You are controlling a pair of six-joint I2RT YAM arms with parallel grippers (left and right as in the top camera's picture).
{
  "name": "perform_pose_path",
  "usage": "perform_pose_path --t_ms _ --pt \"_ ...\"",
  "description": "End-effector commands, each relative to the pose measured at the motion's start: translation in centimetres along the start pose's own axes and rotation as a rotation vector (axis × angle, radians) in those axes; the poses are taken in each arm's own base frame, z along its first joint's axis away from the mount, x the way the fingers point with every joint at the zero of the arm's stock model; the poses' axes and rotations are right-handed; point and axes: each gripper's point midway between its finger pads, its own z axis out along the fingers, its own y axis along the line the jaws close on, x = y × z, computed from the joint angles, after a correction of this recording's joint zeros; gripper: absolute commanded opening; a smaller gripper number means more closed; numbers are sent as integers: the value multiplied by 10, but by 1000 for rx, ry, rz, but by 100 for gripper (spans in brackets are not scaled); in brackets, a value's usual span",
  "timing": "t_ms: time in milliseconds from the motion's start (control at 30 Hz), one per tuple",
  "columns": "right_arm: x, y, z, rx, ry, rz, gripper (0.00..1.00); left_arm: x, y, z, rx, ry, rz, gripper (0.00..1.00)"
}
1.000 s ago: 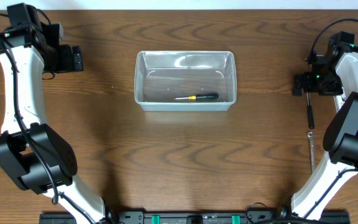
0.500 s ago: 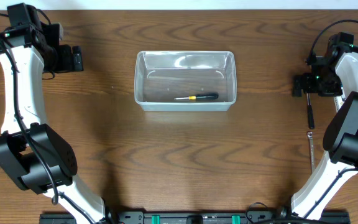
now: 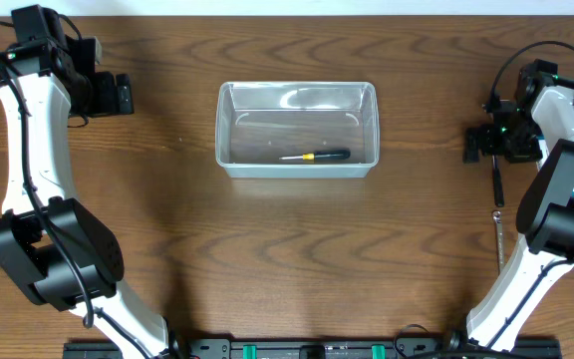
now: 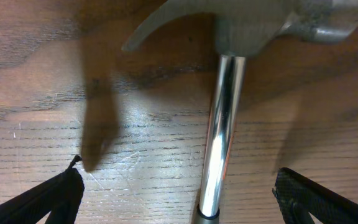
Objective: Pack container
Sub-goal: 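Lower the open right gripper over the steel hammer's handle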
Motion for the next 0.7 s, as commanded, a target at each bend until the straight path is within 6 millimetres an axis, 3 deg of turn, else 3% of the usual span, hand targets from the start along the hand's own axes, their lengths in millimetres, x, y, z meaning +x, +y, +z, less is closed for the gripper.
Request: perform_pose_path --t_ms 0,667 --pt "-6 -2 -2 13 -14 -6 99 4 3 5 -10 19 6 98" --pt "-20 -6 -3 30 -71 -6 99 4 3 5 -10 19 6 98"
